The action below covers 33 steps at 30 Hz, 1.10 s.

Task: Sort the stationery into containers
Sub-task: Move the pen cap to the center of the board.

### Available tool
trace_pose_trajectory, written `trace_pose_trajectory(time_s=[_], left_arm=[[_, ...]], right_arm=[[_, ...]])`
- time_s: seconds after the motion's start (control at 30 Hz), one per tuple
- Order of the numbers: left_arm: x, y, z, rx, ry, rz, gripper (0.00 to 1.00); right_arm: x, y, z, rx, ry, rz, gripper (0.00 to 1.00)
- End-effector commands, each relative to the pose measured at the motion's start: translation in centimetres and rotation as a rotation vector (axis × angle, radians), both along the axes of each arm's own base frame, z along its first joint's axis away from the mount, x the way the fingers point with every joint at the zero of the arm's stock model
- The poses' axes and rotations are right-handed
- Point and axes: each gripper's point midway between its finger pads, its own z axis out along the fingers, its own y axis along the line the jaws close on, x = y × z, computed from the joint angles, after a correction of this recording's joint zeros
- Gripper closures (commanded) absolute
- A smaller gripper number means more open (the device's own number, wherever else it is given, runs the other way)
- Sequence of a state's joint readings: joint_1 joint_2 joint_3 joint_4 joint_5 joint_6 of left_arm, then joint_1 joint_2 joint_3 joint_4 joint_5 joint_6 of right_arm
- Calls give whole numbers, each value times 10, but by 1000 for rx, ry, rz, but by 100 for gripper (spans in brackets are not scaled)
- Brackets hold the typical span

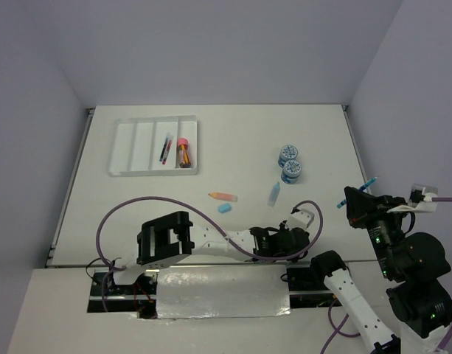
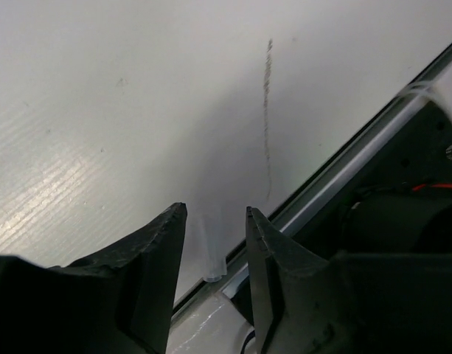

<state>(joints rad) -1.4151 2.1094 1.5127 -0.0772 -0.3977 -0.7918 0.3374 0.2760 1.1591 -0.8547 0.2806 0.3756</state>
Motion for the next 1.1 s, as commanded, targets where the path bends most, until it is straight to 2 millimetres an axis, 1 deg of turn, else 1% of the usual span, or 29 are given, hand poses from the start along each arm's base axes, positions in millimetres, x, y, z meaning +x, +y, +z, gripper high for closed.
trace_pose_trajectory(time_s=[0.0, 0.07, 0.13, 0.17, 0.23, 0.33, 0.43, 0.53, 0.57, 0.67, 0.73, 0.97, 1.0, 1.03, 1.07], left_arm=[[-5, 5, -14, 47, 33, 19, 49], [-3, 11, -17, 69, 33, 43, 46], [-2, 16, -19, 78, 24, 47, 39], [0, 16, -16, 70, 17, 52, 34], [0, 20, -19, 79, 13, 47, 29], [-8, 19, -27, 79, 40, 18, 29], [-16, 18, -32, 74, 63, -10, 30], [-22, 18, -34, 94, 53, -26, 36], [-23, 16, -32, 95, 48, -32, 37], [-26, 19, -39, 136, 44, -37, 42], [-27, 24, -46, 172, 38, -30, 47], [-24, 42, -66, 274, 10, 3, 47], [-23, 43, -68, 280, 6, 5, 50], [-22, 45, -72, 291, 0, 3, 63], [-20, 47, -73, 298, -13, 10, 69]], right_arm=[[-3, 4, 5, -14, -32, 33, 100], [-2, 6, 4, -16, -32, 40, 100], [-1, 9, 3, -18, -36, 52, 100], [0, 10, 3, -20, -37, 58, 100], [2, 14, 1, -27, -28, 75, 100], [3, 15, 1, -30, -27, 83, 100], [2, 14, 2, -32, -33, 81, 100], [1, 15, 3, -30, -39, 87, 100], [1, 16, 2, -31, -38, 89, 100], [1, 16, 3, -31, -41, 93, 100], [0, 16, 4, -30, -45, 94, 100], [-6, 19, 12, -28, -75, 116, 100], [-7, 19, 13, -27, -79, 121, 100], [-6, 20, 13, -27, -80, 124, 100], [-6, 20, 13, -27, -81, 126, 100]])
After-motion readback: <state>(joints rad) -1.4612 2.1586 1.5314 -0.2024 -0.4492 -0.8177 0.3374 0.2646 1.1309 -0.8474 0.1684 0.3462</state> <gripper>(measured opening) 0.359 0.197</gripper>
